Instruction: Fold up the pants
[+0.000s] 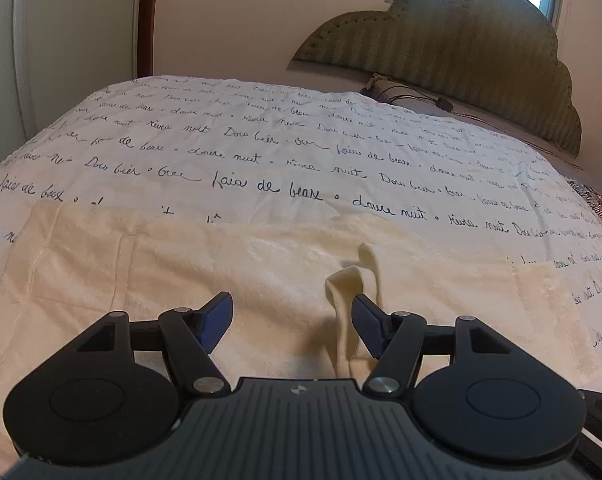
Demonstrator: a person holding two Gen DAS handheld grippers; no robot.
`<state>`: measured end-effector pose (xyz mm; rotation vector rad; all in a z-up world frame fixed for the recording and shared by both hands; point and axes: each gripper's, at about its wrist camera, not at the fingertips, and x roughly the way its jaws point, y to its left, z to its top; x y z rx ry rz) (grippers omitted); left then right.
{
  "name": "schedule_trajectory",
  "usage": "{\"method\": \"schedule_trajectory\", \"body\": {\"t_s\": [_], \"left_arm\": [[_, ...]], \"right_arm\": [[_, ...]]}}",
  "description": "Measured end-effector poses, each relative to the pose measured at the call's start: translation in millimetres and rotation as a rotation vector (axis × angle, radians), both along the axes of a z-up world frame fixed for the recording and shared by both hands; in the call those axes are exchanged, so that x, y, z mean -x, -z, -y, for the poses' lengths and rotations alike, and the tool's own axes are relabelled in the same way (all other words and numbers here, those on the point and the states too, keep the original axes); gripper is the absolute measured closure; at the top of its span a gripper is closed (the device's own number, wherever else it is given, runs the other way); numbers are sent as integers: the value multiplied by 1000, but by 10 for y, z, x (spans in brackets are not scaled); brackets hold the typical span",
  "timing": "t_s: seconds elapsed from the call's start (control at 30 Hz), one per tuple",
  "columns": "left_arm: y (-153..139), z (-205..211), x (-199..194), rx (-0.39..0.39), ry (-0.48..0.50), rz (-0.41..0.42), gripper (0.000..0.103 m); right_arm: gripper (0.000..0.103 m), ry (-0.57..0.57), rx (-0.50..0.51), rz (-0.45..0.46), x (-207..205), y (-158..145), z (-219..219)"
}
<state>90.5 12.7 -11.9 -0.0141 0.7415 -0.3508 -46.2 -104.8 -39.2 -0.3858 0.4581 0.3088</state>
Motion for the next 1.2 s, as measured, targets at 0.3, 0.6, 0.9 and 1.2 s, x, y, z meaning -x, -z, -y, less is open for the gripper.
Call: {"method": "schedule_trajectory", "body": {"t_s": [0.3,0.6,0.9,1.2], "left_arm": [[-88,-78,-25,259,127,-194,33],[242,-106,-215,543,175,-518,29],[619,42,-475,659,33,-675,95],[144,133,-126,457,148,-347,101]], "right_arm": [[94,103,76,44,-117,86,8],[96,131,-191,47,-50,-112,448],[96,79,-178,28,48,-116,434],[96,341,-351,-85,79,-52,1261]]}}
